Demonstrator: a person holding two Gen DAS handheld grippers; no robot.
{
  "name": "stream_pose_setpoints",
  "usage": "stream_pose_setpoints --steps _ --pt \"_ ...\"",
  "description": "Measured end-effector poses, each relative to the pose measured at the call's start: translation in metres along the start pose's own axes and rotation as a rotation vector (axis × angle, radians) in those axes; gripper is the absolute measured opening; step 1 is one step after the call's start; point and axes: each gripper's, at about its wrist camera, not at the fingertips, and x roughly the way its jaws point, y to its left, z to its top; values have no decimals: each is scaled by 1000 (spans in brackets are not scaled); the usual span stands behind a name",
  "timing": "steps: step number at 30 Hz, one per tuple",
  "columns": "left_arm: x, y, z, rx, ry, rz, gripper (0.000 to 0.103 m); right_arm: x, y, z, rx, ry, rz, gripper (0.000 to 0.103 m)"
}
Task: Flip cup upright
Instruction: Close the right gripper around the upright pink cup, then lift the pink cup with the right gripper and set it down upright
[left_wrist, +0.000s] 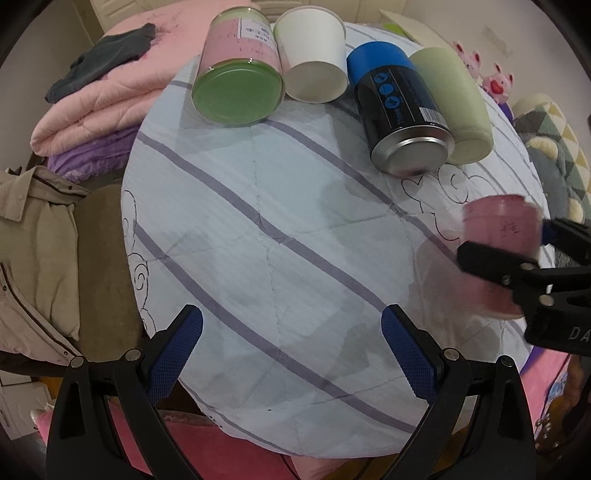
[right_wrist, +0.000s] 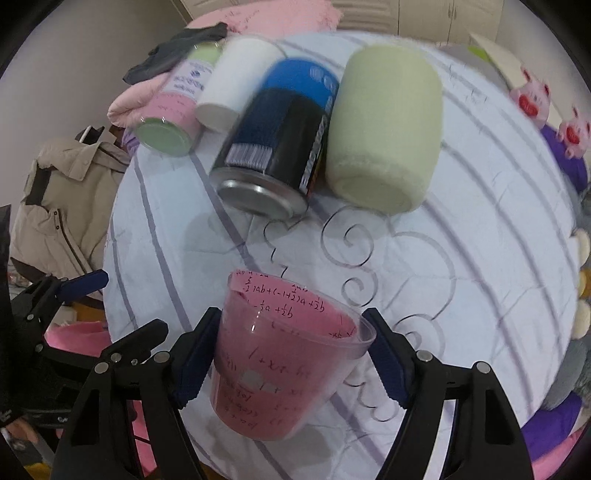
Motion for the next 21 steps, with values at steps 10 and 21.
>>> stream_pose_setpoints --steps 10,21 --pt "-3 -4 -4 -17 -4 2 99 -27 1 -14 -173 -236 -217 77" --pt "-10 2 -21 -66 -27 21 99 -15 22 -76 -304 -503 -356 77"
